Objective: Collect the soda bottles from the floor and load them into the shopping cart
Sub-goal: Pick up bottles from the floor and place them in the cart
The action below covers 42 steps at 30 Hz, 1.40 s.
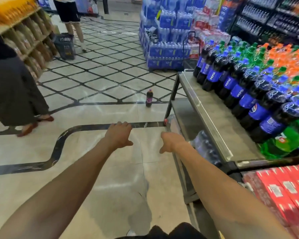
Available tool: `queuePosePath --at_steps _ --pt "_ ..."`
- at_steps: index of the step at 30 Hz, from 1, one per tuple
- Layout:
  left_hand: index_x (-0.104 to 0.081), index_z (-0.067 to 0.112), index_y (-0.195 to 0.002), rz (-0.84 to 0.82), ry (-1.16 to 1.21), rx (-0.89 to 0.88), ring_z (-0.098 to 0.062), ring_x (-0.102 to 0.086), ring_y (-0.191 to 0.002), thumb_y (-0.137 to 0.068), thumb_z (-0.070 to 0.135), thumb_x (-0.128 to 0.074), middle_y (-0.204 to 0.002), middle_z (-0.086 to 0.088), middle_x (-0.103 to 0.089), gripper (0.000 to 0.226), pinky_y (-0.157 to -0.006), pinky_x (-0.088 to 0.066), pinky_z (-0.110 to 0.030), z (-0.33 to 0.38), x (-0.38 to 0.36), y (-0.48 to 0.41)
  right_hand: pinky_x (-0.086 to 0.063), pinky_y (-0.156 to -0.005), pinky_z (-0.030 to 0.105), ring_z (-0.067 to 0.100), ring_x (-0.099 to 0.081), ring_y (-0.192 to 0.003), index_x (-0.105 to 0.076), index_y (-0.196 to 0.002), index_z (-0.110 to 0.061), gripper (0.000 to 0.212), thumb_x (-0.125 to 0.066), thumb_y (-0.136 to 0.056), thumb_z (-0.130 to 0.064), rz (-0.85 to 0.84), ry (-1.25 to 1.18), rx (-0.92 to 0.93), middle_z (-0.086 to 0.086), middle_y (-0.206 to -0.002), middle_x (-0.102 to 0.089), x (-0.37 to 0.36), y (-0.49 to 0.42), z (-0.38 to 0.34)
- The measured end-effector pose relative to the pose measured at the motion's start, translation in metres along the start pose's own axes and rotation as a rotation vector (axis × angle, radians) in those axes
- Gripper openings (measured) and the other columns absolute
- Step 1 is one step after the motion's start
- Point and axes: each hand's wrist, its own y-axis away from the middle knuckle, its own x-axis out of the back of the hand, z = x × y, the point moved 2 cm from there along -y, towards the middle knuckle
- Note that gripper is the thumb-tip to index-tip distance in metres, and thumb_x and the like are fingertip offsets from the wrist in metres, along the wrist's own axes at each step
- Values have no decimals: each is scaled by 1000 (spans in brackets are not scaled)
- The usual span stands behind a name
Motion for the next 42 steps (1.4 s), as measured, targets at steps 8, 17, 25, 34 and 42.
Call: queuePosePath --at_steps 8,17,25,34,42 --pt "-48 20 -141 28 3 -33 -26 -53 -122 -85 57 -72 -135 -4 -55 71 -101 -45 -41 -39 17 -110 -52 -101 47 31 -60 -124 -53 -138 -12 64 -82 -88 -40 41 23 5 12 -138 -60 50 -103 12" --pt "-50 20 -143 18 18 4 -26 -53 -124 -83 64 -70 -140 -4 -55 77 -101 -47 -41 -65 50 -248 -52 -96 46 31 -62 -116 -52 -132 -13 62 -83 -86 -40 29 7 18 9 -127 -62 110 -231 54" --pt "-51 19 -143 23 73 68 -26 -49 -135 -81 56 -78 -151 -5 -49 77 -109 -46 -43 -117 66 -348 -46 -81 37 30 -61 -114 -51 -134 -12 59 -78 -90 -39 39 29 70 9 -127 -59 171 -349 73" --pt "-45 20 -146 -6 48 82 -28 -50 -130 -84 59 -73 -149 -5 -48 79 -107 -45 -45 -212 64 -478 -53 -86 41 31 -62 -112 -55 -130 -12 62 -84 -84 -42 30 35 70 10 -125 -63 231 -500 46" --pt "-45 21 -146 -33 69 50 -27 -50 -131 -86 58 -71 -146 -4 -51 75 -107 -45 -45 -297 69 -596 -54 -93 43 32 -62 -117 -52 -136 -14 63 -84 -86 -36 -35 11 -16 11 -131 -64 287 -607 32"
